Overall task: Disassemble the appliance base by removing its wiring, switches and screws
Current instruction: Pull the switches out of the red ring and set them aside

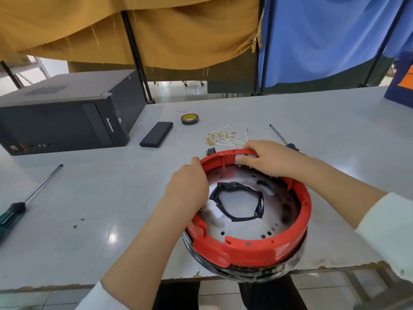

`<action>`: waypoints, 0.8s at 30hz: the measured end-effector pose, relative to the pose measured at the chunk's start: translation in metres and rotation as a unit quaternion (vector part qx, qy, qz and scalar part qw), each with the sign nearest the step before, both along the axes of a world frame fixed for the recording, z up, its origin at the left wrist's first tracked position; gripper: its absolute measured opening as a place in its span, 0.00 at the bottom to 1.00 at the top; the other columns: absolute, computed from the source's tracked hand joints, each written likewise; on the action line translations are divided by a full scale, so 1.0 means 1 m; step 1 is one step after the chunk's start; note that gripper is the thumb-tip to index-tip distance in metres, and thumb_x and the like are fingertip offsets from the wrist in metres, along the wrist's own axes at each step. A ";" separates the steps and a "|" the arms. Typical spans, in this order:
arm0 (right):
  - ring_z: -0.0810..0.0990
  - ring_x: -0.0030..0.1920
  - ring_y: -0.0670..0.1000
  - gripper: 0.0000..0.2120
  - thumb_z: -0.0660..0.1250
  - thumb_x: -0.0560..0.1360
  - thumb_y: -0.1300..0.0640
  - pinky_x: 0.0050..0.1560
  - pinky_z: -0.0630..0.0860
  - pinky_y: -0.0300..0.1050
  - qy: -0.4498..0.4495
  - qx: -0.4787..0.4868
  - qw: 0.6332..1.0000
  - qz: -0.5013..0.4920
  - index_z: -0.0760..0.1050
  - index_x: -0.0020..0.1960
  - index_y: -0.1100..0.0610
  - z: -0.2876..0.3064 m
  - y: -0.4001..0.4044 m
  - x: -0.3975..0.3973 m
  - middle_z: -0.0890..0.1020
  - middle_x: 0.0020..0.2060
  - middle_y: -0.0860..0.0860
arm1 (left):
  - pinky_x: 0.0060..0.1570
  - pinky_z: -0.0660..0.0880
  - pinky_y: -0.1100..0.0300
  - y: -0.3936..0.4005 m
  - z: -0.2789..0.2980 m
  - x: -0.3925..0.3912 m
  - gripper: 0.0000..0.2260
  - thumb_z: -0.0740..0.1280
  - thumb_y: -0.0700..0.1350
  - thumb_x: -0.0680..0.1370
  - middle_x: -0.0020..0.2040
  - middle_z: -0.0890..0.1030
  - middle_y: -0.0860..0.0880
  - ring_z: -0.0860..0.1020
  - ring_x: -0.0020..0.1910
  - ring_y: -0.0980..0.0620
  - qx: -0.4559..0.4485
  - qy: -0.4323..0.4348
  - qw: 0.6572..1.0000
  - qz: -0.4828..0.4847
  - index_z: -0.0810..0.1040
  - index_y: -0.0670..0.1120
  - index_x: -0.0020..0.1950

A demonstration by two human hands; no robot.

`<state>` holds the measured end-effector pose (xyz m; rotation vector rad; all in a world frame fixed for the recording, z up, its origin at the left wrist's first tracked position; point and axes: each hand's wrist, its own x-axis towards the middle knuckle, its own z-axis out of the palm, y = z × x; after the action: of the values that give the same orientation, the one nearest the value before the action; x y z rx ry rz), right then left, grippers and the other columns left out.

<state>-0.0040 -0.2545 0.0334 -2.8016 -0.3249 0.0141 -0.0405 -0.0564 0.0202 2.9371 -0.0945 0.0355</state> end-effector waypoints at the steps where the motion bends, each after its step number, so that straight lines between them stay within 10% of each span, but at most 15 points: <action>1: 0.76 0.45 0.53 0.17 0.59 0.76 0.38 0.48 0.74 0.51 -0.007 -0.006 1.000 0.011 0.71 0.51 0.52 -0.003 0.002 0.000 0.77 0.42 0.48 | 0.42 0.67 0.53 -0.002 0.001 -0.004 0.10 0.56 0.39 0.78 0.55 0.75 0.41 0.74 0.52 0.40 0.018 0.003 1.000 0.013 0.64 0.44 0.59; 10: 0.74 0.43 0.53 0.12 0.56 0.78 0.48 0.40 0.66 0.47 -0.015 -0.051 0.995 0.085 0.71 0.52 0.55 -0.001 0.015 0.005 0.77 0.43 0.51 | 0.65 0.65 0.48 -0.018 0.015 0.033 0.22 0.57 0.47 0.80 0.71 0.65 0.44 0.66 0.68 0.43 0.000 0.004 0.985 -0.174 0.59 0.45 0.74; 14: 0.72 0.41 0.53 0.10 0.52 0.78 0.47 0.39 0.63 0.47 -0.004 -0.089 0.993 0.082 0.65 0.44 0.52 -0.002 0.016 0.007 0.73 0.40 0.50 | 0.59 0.67 0.53 -0.022 0.014 0.055 0.17 0.57 0.51 0.81 0.65 0.74 0.42 0.72 0.62 0.43 0.000 0.080 0.971 -0.226 0.67 0.43 0.66; 24: 0.77 0.52 0.58 0.11 0.50 0.80 0.51 0.43 0.65 0.49 -0.117 -0.122 0.981 0.098 0.66 0.56 0.54 -0.018 0.024 0.007 0.76 0.57 0.53 | 0.39 0.63 0.53 -0.013 -0.006 0.055 0.09 0.55 0.53 0.81 0.51 0.77 0.39 0.74 0.48 0.38 0.024 -0.064 0.982 -0.176 0.63 0.48 0.46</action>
<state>0.0033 -0.2308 0.0156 -3.0046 -0.6988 -0.2479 0.0146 -0.0691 0.0147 2.9152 -0.6393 0.1692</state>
